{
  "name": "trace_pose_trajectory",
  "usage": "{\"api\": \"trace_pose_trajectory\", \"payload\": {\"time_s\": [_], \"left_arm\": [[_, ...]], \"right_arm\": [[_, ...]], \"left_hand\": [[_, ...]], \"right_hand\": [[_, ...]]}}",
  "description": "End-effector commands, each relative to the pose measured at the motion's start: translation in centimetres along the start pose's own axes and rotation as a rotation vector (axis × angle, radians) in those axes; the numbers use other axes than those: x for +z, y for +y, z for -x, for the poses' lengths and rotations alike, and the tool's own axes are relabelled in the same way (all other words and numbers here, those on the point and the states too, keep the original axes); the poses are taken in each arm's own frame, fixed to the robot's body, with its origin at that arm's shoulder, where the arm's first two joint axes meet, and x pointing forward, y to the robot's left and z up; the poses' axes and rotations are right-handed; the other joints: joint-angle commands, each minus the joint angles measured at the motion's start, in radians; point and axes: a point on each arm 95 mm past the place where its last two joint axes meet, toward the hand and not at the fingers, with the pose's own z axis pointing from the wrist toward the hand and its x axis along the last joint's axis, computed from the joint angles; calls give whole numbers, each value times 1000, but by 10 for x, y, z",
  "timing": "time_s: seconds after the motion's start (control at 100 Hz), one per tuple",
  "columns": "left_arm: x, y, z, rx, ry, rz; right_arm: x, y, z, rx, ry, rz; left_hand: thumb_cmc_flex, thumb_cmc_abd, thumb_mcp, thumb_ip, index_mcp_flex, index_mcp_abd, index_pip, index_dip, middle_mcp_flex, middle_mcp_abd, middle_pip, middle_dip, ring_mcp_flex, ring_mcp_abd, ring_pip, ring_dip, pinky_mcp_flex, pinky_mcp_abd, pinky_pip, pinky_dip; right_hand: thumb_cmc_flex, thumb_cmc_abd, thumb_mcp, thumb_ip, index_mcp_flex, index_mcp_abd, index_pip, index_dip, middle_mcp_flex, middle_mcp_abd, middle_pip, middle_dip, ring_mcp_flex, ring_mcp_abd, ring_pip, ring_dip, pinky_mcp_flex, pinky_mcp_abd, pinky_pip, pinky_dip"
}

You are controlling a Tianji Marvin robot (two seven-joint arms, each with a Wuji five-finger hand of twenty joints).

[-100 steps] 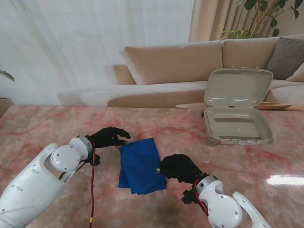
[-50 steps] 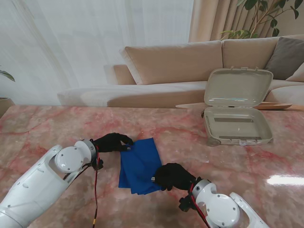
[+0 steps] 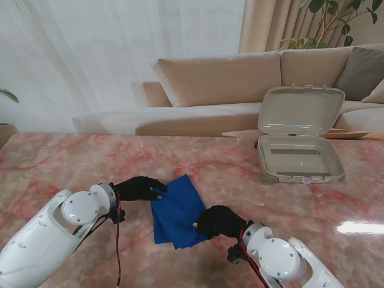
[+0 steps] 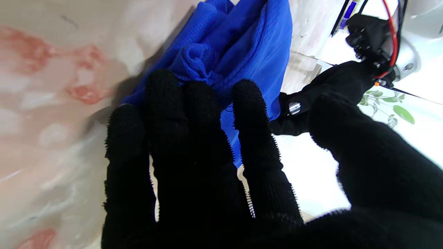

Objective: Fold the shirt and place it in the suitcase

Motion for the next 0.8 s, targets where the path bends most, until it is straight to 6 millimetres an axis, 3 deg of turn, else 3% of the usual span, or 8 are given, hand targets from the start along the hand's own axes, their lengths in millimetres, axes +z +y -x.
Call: {"api": "trace_pose_trajectory", "payload": {"time_s": [0.0, 0.35, 0.43, 0.47, 0.79], "left_arm": [[-5, 17, 7, -9, -22, 41], [-38, 45, 4, -100, -79, 59], [-45, 51, 2, -144, -98, 49], [-48, 55, 1, -164, -104, 47], [-71, 74, -14, -267, -111, 33]], "right_arm": [[0, 1, 8, 5, -35, -9], [3, 28, 16, -58, -110, 24], [4, 32, 18, -66, -124, 24], [4, 34, 19, -69, -130, 23], [11, 45, 26, -84, -167, 15]], "left_hand": [[1, 43, -23, -7, 3, 0, -3, 10, -4, 3, 8, -4, 7, 28, 20, -2, 2, -10, 33, -6], [-16, 76, -28, -9, 4, 31, -31, 1, 8, 26, 1, -6, 22, 57, 40, 8, 26, -14, 48, -7], [-20, 87, -28, -7, 4, 50, -44, -5, 12, 42, -2, -8, 27, 80, 46, 9, 38, -16, 45, -15], [-24, 95, -29, -4, 5, 57, -60, -14, 13, 46, -5, -12, 38, 68, 54, 8, 49, -17, 39, -30], [-36, 118, -30, 1, 9, 87, -94, -34, 35, 70, -10, -23, 61, 93, 72, 0, 83, -12, 55, -67]], "right_hand": [[-6, -6, -7, -11, 27, -22, -14, 10, 6, -10, -14, -9, -34, 11, -33, -45, -17, -6, 14, -25], [-6, -2, -5, -14, 20, -18, -23, 13, -6, -14, -25, -3, -70, -3, -41, -40, -77, -21, 4, -36], [-4, 2, -8, -14, 20, -16, -25, 14, -9, -14, -27, -1, -75, -4, -42, -39, -80, -22, 3, -37], [-3, 4, -11, -14, 18, -14, -28, 14, -12, -13, -29, -1, -78, -5, -44, -39, -82, -22, 2, -38], [6, 12, -28, -10, 11, -14, -37, 20, -24, -17, -34, 3, -95, -11, -56, -39, -94, -31, -9, -41]]}}
